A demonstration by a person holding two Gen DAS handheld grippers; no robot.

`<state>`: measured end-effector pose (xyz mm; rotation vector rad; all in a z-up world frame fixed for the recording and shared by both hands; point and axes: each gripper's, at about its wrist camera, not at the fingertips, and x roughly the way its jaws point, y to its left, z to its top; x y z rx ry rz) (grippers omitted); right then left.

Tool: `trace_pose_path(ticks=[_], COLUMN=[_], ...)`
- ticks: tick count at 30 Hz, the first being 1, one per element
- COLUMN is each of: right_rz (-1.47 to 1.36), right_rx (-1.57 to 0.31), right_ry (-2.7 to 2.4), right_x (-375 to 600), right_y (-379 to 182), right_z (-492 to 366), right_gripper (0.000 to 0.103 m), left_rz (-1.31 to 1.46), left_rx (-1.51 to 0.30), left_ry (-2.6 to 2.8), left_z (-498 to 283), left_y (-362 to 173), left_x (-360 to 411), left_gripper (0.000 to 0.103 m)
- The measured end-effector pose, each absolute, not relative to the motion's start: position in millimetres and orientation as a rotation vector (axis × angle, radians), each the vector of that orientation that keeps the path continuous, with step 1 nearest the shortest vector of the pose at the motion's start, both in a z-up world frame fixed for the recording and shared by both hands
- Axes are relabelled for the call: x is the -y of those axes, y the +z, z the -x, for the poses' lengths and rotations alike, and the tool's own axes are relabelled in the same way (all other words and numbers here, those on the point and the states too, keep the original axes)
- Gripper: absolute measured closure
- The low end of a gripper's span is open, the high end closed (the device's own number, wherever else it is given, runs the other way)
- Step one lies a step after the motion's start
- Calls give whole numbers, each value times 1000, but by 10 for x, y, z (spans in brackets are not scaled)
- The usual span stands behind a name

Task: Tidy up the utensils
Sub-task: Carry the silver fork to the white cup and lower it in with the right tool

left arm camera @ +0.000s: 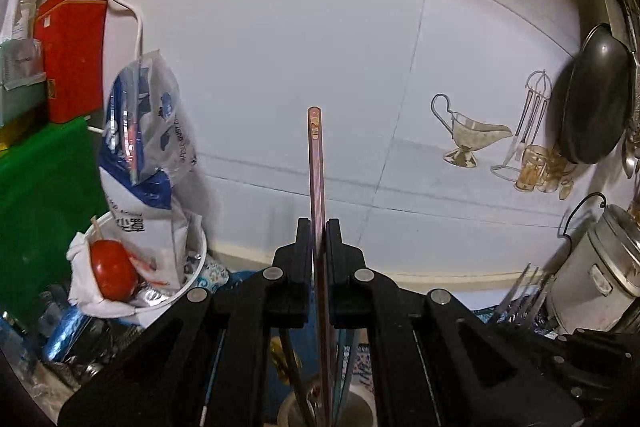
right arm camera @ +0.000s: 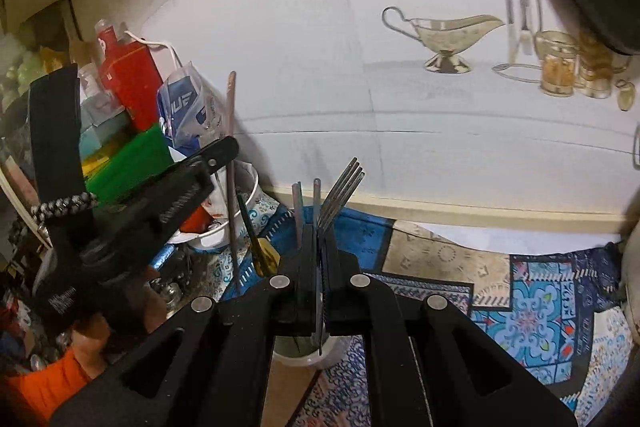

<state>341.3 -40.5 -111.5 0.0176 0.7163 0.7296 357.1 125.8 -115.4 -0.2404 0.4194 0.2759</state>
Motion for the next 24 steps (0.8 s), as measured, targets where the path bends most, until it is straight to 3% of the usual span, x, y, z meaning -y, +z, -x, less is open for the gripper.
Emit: trace_pose_path(ticks=[11, 24], right_rz=[5, 40], right_rx=[-812, -923], right_ry=[723, 716], right_x=[103, 125], right_y=[-1493, -1834], right_z=[-3586, -3629], right_gripper=[101, 101], left_rz=[201, 259], left_rx=[-383, -486], left_ry=[242, 200], left_z=[-3578, -3437], left_y=[-1567, -1900], left_x=[-1250, -1349], left_gripper=[99, 99])
